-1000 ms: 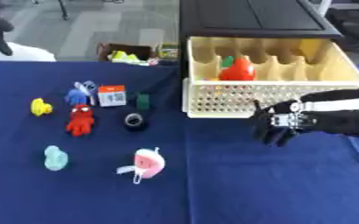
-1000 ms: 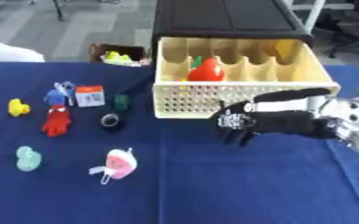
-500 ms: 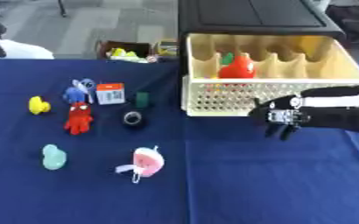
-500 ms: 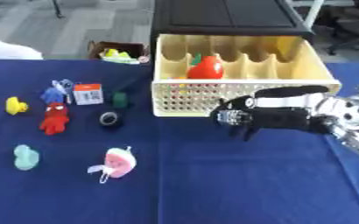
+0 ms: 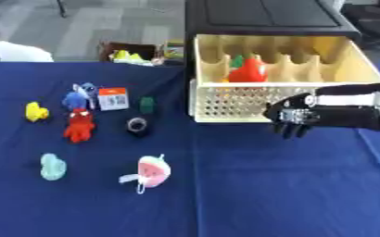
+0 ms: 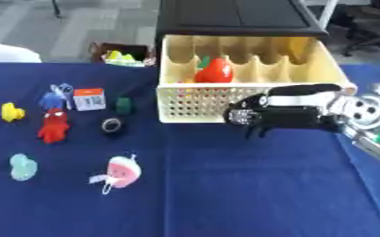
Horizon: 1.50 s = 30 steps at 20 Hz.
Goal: Pick up objects from table and place into drawer.
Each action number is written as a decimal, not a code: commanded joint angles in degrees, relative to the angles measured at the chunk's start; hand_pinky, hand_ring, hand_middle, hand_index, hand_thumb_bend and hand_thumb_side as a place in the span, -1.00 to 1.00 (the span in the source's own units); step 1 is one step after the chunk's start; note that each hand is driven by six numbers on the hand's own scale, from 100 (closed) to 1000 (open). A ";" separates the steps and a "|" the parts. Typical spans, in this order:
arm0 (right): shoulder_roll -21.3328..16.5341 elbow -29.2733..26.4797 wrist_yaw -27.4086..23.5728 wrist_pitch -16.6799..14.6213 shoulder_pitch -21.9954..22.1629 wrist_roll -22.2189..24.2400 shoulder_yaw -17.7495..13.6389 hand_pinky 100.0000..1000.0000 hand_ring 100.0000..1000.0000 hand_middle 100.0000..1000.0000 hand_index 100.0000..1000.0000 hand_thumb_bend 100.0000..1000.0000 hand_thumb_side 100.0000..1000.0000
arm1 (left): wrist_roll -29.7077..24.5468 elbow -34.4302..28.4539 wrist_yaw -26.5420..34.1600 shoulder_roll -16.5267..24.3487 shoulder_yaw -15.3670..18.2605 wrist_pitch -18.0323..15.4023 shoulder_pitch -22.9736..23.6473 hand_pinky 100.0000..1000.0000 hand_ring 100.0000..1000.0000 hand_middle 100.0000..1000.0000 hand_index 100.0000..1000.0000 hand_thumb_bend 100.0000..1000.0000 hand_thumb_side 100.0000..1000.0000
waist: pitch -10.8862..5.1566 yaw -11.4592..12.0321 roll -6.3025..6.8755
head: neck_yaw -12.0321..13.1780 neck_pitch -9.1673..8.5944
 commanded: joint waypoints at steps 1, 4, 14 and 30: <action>-0.58 2.23 2.22 9.50 -1.20 10.47 -0.54 0.60 0.68 0.74 0.88 -1.00 1.00 | -0.12 -1.11 0.19 0.77 0.64 -0.32 -0.45 -0.39 -0.02 0.10 0.63 -1.00 0.82 | -0.72 0.11 0.09 | -0.24 -0.66; 0.23 4.70 3.69 8.80 -1.78 10.24 -0.58 0.62 0.68 0.73 0.84 -1.00 1.00 | -0.20 -1.11 0.30 0.72 0.64 -0.44 -0.40 -0.39 -0.02 0.10 0.63 -1.00 0.82 | -0.61 0.34 0.16 | -0.48 -0.94; 1.70 7.65 5.66 5.34 -3.11 9.00 -1.48 0.62 0.68 0.72 0.82 -1.00 1.00 | -1.00 -1.11 0.33 0.46 0.66 -0.55 -0.33 -0.39 -0.02 0.10 0.62 -1.00 0.82 | -0.38 0.56 0.26 | -0.62 -1.37; 1.83 4.00 1.63 6.74 -4.43 8.90 -2.15 0.54 0.64 0.70 0.86 -1.00 1.00 | -1.58 -1.11 0.63 0.27 0.86 -0.36 -0.12 -0.38 -0.02 0.10 0.62 -1.00 0.83 | -0.13 0.47 -0.16 | -0.54 -1.95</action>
